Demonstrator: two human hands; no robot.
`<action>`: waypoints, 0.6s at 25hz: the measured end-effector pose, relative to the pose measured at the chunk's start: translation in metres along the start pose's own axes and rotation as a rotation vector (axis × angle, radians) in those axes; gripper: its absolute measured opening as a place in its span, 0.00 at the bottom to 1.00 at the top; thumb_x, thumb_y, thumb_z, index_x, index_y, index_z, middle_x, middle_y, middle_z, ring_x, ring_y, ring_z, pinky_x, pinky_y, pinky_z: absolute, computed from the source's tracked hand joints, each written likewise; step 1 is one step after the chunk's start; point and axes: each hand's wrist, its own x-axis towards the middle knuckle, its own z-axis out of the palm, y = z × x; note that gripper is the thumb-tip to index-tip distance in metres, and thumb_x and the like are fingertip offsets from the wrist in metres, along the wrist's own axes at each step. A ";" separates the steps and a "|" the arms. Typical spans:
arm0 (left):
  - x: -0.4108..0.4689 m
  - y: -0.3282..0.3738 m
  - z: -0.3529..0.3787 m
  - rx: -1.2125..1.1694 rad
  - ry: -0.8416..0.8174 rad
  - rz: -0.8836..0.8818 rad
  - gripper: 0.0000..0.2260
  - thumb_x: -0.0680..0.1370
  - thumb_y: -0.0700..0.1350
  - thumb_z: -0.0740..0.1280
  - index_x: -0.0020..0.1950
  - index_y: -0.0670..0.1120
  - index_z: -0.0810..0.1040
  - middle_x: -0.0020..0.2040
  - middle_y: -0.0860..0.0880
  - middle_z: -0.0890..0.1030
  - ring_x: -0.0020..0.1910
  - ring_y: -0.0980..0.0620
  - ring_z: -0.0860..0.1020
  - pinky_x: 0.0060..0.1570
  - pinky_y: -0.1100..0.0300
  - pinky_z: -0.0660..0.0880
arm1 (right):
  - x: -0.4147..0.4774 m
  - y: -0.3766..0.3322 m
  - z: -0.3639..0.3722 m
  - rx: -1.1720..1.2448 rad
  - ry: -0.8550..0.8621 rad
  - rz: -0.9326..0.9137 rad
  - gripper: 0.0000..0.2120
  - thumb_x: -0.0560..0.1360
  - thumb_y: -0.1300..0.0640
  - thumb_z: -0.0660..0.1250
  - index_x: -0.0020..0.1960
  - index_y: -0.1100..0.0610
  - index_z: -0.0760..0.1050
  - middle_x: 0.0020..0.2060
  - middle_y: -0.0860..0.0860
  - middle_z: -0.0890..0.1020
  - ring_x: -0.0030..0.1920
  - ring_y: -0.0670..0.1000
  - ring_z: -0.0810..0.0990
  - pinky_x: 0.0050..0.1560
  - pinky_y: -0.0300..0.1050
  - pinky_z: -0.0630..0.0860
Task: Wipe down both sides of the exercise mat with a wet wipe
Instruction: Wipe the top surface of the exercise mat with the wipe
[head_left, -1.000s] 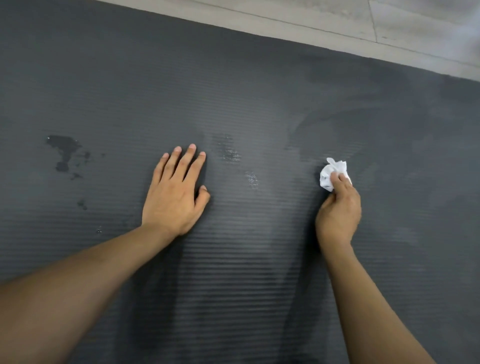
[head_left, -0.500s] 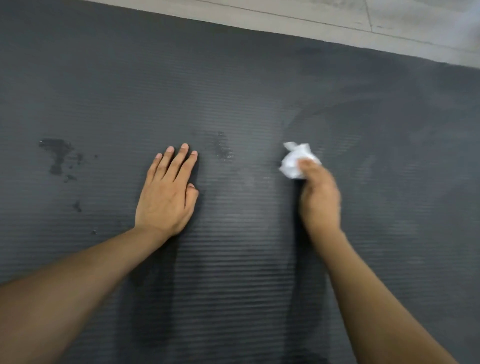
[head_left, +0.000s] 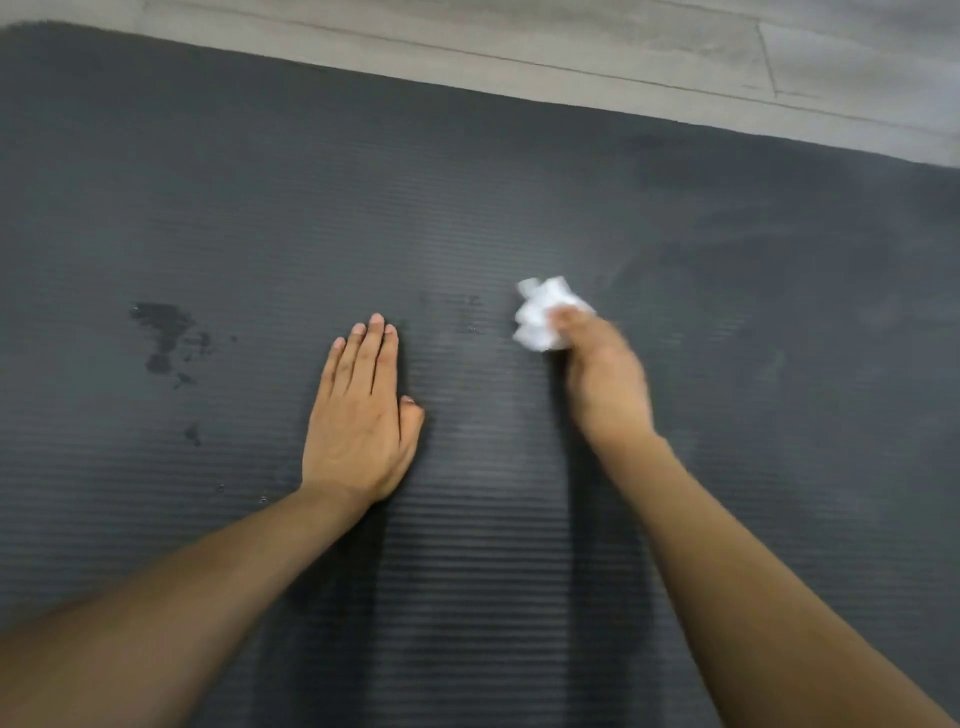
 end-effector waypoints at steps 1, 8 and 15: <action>0.000 0.001 0.000 0.000 -0.003 -0.005 0.31 0.78 0.48 0.53 0.79 0.34 0.61 0.81 0.37 0.61 0.81 0.40 0.58 0.81 0.45 0.52 | 0.008 0.016 -0.009 -0.135 0.024 0.172 0.19 0.79 0.62 0.55 0.67 0.60 0.74 0.67 0.56 0.75 0.67 0.41 0.70 0.71 0.41 0.61; 0.000 0.002 0.000 -0.009 -0.006 0.007 0.31 0.78 0.47 0.53 0.79 0.34 0.62 0.80 0.36 0.63 0.80 0.40 0.59 0.80 0.43 0.55 | 0.005 -0.090 0.047 0.180 -0.091 -0.137 0.15 0.78 0.62 0.61 0.63 0.59 0.80 0.63 0.55 0.79 0.65 0.53 0.76 0.67 0.52 0.71; 0.000 0.005 0.000 0.025 -0.032 -0.024 0.30 0.80 0.48 0.53 0.80 0.35 0.59 0.82 0.38 0.59 0.82 0.42 0.56 0.81 0.44 0.53 | 0.057 0.034 -0.010 -0.107 0.079 0.259 0.16 0.79 0.51 0.58 0.59 0.53 0.80 0.53 0.41 0.81 0.52 0.39 0.77 0.59 0.40 0.65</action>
